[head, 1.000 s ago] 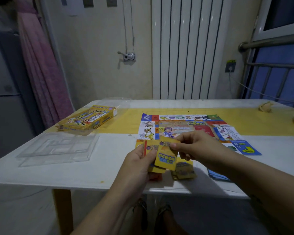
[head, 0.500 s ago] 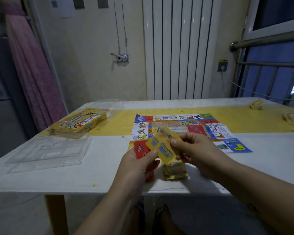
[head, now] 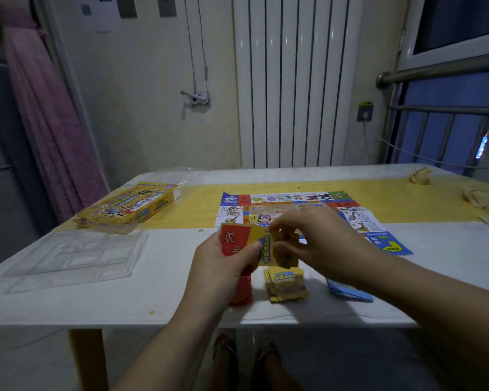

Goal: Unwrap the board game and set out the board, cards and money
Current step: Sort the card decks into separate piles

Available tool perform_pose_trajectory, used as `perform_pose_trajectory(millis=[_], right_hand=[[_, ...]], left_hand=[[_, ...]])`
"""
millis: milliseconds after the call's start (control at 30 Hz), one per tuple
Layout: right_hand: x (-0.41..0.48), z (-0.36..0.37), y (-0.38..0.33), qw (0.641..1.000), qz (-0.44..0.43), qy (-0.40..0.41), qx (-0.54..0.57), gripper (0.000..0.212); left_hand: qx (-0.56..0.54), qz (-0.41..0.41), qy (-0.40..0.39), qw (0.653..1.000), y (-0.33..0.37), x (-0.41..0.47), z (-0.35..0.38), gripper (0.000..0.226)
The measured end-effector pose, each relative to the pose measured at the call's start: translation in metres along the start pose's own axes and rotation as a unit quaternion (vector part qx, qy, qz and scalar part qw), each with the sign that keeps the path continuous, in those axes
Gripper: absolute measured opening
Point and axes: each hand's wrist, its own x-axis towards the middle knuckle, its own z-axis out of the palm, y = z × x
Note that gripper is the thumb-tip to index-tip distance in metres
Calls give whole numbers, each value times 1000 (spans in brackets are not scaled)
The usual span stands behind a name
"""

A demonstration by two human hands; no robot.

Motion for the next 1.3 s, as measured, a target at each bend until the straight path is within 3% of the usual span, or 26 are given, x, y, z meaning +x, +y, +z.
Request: perform_pose_trajectory(millis=[167, 300, 367, 467, 533, 600, 667, 800, 1000, 1100, 1300], right_hand=[[0, 10, 9, 972, 101, 19, 211, 9], [-6, 17, 6, 930, 144, -23, 337, 12], [-7, 15, 7, 949, 126, -60, 284, 22], [-6, 3, 10, 987, 60, -90, 119, 82], [-5, -4, 8, 995, -24, -92, -1, 94], [-2, -7, 6, 988, -80, -89, -93, 82], [2, -10, 3, 988, -73, -69, -117, 73], [-1, -8, -1, 987, -66, -62, -134, 83], [-1, -4, 1, 993, -70, -32, -89, 44], [0, -5, 4, 999, -32, -31, -20, 42], [2, -3, 5, 999, -25, -34, -1, 37]], left_hand=[[-108, -67, -11, 992, -5, 1, 0, 13], [-144, -83, -9, 986, -7, 1, 3, 15], [-141, -84, -10, 986, -5, 2, 3, 14], [-102, -79, -27, 991, -1, 5, 0, 14], [-68, -68, -40, 995, 3, 8, -1, 13], [-59, -64, -50, 995, 7, 11, -1, 11], [-61, -76, -54, 994, 9, 14, 0, 10], [-116, -115, -28, 986, 6, 19, 1, 11], [-157, -141, -59, 976, 11, 15, 3, 8], [-185, -163, -94, 965, 12, 10, 2, 18], [-204, -164, -76, 962, 9, 4, 5, 19]])
